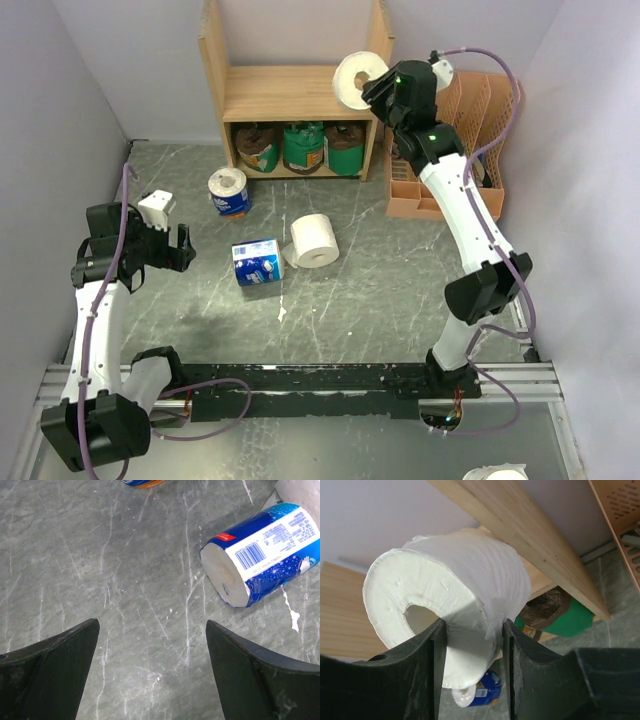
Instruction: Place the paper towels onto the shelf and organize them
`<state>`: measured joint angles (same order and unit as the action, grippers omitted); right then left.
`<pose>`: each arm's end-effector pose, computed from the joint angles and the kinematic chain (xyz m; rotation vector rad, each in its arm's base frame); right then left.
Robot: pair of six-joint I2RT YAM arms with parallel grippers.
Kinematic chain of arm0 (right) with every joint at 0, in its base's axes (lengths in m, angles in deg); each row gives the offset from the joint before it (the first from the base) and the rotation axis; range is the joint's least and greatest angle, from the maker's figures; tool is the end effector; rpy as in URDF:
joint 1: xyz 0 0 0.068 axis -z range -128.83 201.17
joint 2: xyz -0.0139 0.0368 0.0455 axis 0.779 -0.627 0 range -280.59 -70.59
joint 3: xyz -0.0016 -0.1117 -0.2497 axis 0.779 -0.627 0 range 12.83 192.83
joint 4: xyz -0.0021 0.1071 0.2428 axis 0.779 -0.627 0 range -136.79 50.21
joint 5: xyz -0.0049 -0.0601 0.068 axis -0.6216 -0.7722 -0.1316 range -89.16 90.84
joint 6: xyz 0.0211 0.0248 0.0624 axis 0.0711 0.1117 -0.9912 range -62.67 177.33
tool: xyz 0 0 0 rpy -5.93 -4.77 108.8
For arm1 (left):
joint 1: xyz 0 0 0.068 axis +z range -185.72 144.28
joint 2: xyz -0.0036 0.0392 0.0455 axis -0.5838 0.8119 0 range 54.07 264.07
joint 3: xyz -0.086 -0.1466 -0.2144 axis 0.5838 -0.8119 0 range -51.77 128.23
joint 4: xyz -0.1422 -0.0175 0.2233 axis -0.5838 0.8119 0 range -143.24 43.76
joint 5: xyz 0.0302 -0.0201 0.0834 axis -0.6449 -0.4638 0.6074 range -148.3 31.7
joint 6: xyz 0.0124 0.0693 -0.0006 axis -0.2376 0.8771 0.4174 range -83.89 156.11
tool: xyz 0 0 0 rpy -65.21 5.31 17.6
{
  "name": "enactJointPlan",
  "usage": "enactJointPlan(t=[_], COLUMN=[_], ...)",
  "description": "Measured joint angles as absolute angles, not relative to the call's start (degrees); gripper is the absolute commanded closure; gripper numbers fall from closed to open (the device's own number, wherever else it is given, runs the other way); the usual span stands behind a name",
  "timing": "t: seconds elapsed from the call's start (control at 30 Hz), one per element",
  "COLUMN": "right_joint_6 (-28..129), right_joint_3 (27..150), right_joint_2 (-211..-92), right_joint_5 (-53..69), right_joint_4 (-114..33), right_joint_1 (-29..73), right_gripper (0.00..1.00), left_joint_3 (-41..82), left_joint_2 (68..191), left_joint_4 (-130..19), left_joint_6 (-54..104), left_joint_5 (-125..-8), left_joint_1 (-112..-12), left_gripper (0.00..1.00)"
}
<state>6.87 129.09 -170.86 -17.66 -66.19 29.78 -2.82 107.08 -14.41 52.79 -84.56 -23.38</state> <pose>0.3946 0.1349 0.4772 0.6764 1.6527 0.6317 0.2062 0.0190 0.2816 0.3111 2.2184 -0.2598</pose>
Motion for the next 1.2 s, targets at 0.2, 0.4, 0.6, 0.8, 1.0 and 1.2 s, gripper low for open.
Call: enactJointPlan(t=[0.2,0.4,0.6,0.8,1.0,1.2], right_joint_6=[7.5,7.7,8.5,9.1,9.6,10.0], right_joint_3=[129.1,131.2,133.7,134.8,134.9,135.9], right_joint_2=[-175.6,-178.8,-180.2,-182.7,-184.0,-184.0], right_joint_5=[-17.9,-17.8,-17.1,-15.2,-14.5,-13.9], right_joint_4=[-66.2,-65.5,-62.6,-60.2,-59.5,-57.9], right_joint_1=[29.5,29.6,29.6,29.7,30.1,30.8], right_gripper=[1.0,1.0,0.77,0.69,0.57,0.04], left_joint_3=[-2.8,-2.8,-2.8,-2.8,-2.8,-2.8], left_joint_2=[106.4,105.8,105.8,105.7,105.7,105.7], left_joint_4=[-14.4,-14.4,-14.4,-14.4,-14.4,-14.4], left_joint_6=[52.8,52.8,52.8,53.0,53.2,53.3], left_joint_5=[-84.7,-85.1,-85.7,-85.8,-86.1,-86.3], left_joint_1=[-22.7,-22.6,-22.6,-22.6,-22.6,-22.6], left_gripper=[0.01,0.01,0.01,0.01,0.01,0.01])
